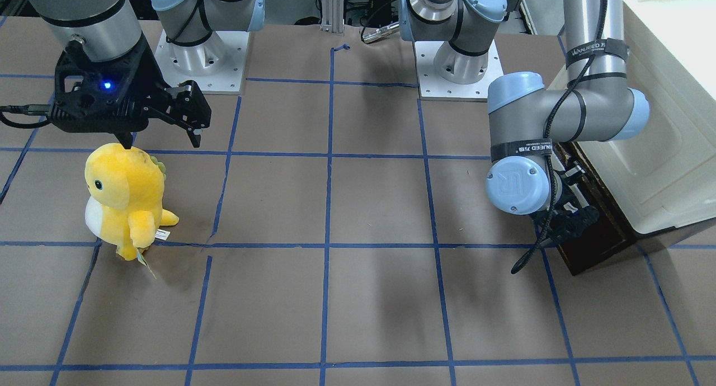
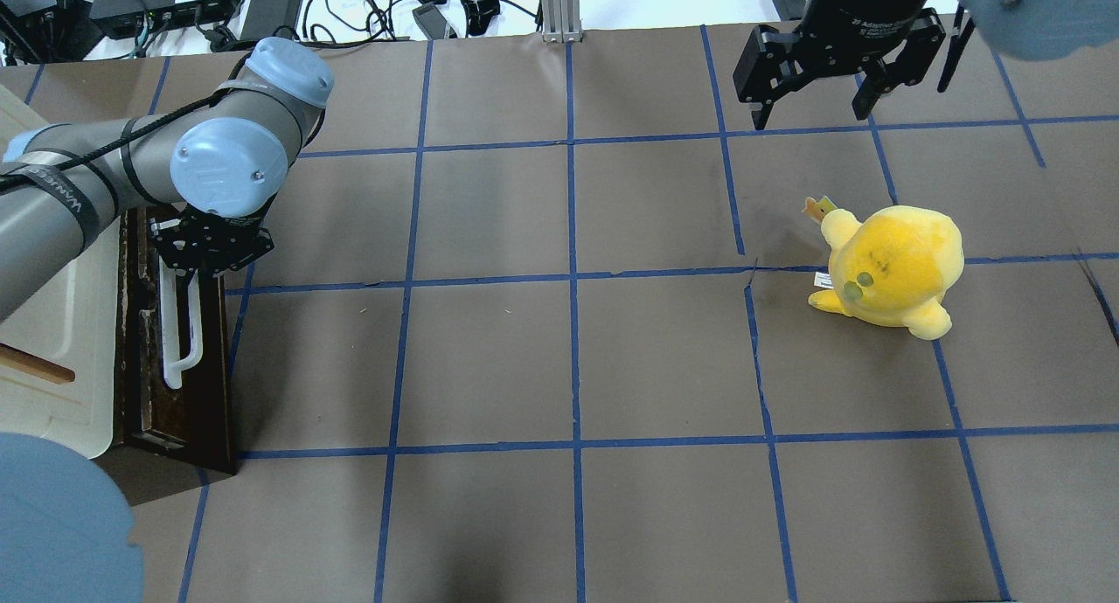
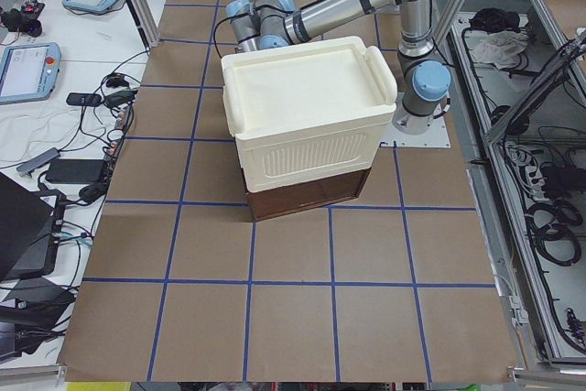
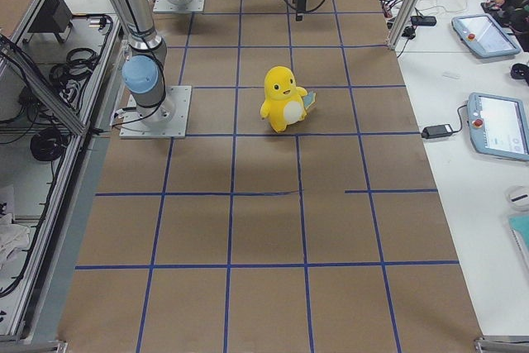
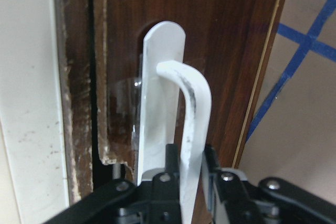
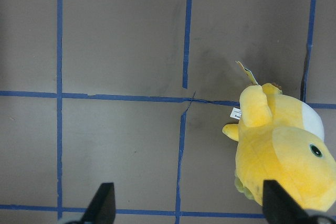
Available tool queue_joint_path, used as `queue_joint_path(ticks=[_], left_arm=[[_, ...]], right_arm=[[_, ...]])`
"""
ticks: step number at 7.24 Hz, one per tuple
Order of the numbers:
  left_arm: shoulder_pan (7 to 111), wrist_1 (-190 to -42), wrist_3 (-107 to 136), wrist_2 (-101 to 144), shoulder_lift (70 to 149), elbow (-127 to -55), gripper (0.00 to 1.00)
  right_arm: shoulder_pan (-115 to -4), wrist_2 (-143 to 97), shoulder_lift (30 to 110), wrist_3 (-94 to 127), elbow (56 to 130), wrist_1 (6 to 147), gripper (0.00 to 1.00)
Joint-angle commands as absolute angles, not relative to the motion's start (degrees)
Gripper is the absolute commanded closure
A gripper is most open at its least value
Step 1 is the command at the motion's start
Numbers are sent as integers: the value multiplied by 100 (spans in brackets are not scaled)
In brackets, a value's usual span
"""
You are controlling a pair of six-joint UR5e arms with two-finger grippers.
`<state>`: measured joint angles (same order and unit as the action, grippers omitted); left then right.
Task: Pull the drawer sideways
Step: 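Pull the handle with the left gripper, sliding the drawer out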
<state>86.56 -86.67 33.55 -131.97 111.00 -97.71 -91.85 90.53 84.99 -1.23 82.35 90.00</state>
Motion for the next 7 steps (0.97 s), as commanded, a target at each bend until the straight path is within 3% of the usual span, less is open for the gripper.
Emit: queue_joint_path(ticks=[1,7], left_arm=[[8683,-8675,3444,-13105,11118,-9712,100],[8868,-8892,3621,-13113,11153,-9459,100]], right_arm=[[-9185,9053,8499,-132,8235,9000,0],[-9185,9061,8499,-123,8235,9000,0]])
